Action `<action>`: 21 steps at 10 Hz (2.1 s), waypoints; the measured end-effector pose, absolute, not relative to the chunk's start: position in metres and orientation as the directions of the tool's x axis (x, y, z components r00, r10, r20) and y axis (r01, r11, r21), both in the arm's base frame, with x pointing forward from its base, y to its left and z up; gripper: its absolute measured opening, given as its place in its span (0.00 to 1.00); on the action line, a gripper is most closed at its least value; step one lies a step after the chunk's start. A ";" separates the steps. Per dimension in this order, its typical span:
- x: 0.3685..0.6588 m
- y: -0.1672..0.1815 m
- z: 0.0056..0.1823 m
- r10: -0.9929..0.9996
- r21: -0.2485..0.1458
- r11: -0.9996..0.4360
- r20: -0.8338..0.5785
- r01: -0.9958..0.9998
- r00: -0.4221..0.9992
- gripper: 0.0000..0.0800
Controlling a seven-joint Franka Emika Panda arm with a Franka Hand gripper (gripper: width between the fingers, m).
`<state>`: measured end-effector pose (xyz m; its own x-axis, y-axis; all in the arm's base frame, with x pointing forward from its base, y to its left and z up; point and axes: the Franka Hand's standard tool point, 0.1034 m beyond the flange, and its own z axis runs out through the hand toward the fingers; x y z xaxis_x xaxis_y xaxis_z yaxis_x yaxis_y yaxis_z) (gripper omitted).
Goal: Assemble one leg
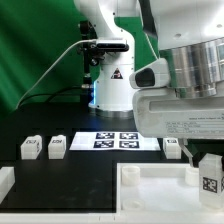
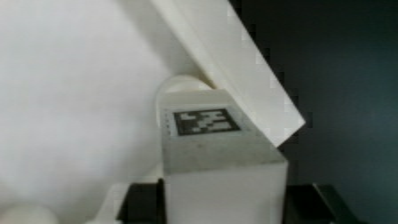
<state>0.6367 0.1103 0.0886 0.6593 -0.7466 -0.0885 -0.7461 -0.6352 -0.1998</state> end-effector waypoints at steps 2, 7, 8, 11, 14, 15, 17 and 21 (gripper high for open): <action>0.632 0.109 0.088 -0.936 -0.196 -0.289 -0.148 -0.937 0.320 0.37; 0.628 0.118 0.087 -0.971 -0.165 -0.052 -0.220 -0.985 0.089 0.37; 0.628 0.119 0.086 -0.966 -0.180 -0.113 -0.208 -0.977 0.150 0.48; 0.626 0.121 0.084 -0.805 -0.211 -0.559 -0.092 -0.802 0.586 0.79; 0.626 0.120 0.084 -0.600 -0.217 -0.778 -0.020 -0.589 0.800 0.81; 0.624 0.119 0.083 -0.466 -0.194 -0.868 0.001 -0.457 0.885 0.81; 0.635 0.114 0.086 -0.077 -0.104 -0.992 0.056 -0.071 0.995 0.81; 0.634 0.118 0.084 -0.194 -0.118 -0.975 0.039 -0.188 0.980 0.43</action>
Offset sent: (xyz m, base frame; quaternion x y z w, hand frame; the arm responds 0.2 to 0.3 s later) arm 0.0048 0.0074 -0.0007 0.0636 -0.0043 0.2792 0.9581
